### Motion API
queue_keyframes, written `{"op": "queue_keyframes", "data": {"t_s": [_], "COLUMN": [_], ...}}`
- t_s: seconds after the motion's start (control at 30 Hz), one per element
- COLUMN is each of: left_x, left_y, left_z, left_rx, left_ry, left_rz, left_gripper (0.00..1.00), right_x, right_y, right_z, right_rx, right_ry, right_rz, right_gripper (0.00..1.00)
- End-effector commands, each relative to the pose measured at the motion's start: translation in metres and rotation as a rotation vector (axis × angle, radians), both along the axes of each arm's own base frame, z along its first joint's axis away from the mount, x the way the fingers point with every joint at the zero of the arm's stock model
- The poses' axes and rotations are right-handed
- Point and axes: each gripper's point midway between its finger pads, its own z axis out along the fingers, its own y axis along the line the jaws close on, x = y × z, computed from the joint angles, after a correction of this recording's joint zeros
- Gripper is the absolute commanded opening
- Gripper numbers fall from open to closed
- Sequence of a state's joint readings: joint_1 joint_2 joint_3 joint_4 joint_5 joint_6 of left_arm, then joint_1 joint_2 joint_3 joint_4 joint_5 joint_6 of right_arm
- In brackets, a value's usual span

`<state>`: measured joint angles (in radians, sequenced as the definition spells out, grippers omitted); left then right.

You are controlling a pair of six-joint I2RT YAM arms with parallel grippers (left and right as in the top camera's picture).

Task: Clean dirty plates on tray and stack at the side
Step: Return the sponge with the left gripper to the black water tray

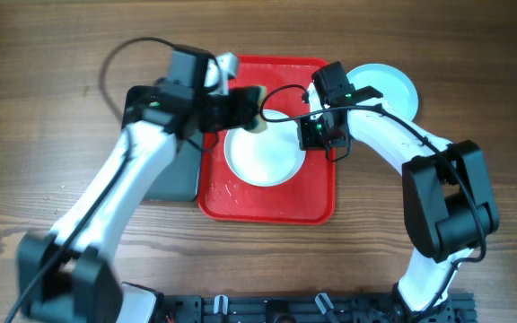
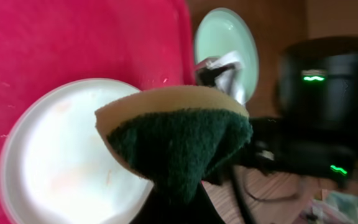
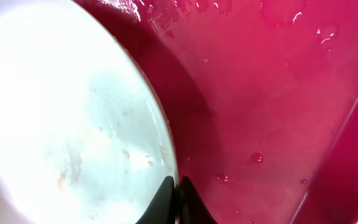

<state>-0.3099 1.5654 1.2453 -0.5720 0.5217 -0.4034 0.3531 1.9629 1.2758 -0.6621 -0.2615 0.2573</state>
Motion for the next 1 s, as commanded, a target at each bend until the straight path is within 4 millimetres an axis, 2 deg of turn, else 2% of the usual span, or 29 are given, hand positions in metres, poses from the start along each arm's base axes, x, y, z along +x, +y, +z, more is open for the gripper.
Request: {"op": "queue_keyframes", "data": {"t_s": [0.0, 0.03, 0.07, 0.27, 0.43, 0.57, 0.83, 0.97], "left_x": [0.004, 0.004, 0.002, -0.007, -0.022, -0.027, -0.014, -0.008], "left_y": [0.040, 0.057, 0.081, 0.143, 0.151, 0.157, 0.173, 0.174], "left_z": [0.002, -0.007, -0.023, -0.062, -0.106, -0.139, -0.160, -0.161], "left_rx": [0.139, 0.213, 0.339, 0.673, 0.722, 0.729, 0.721, 0.716], "left_ry": [-0.048, -0.036, -0.013, 0.037, 0.093, 0.121, 0.127, 0.113], "left_rz": [0.070, 0.100, 0.140, 0.271, 0.263, 0.271, 0.326, 0.337], "left_gripper": [0.04, 0.04, 0.04, 0.04, 0.04, 0.05, 0.06, 0.06], "right_x": [-0.002, -0.002, -0.002, -0.002, -0.001, -0.001, 0.000, 0.000], "right_y": [0.007, 0.007, 0.007, 0.007, 0.007, 0.007, 0.007, 0.007], "right_z": [0.008, 0.008, 0.008, 0.008, 0.008, 0.008, 0.008, 0.009], "right_rx": [0.026, 0.026, 0.026, 0.026, 0.027, 0.026, 0.028, 0.029], "right_ry": [-0.013, -0.013, -0.013, -0.014, -0.015, -0.015, -0.019, -0.020], "right_rz": [0.009, 0.010, 0.009, 0.010, 0.009, 0.009, 0.009, 0.009], "right_gripper": [0.04, 0.04, 0.04, 0.04, 0.04, 0.04, 0.04, 0.04]}}
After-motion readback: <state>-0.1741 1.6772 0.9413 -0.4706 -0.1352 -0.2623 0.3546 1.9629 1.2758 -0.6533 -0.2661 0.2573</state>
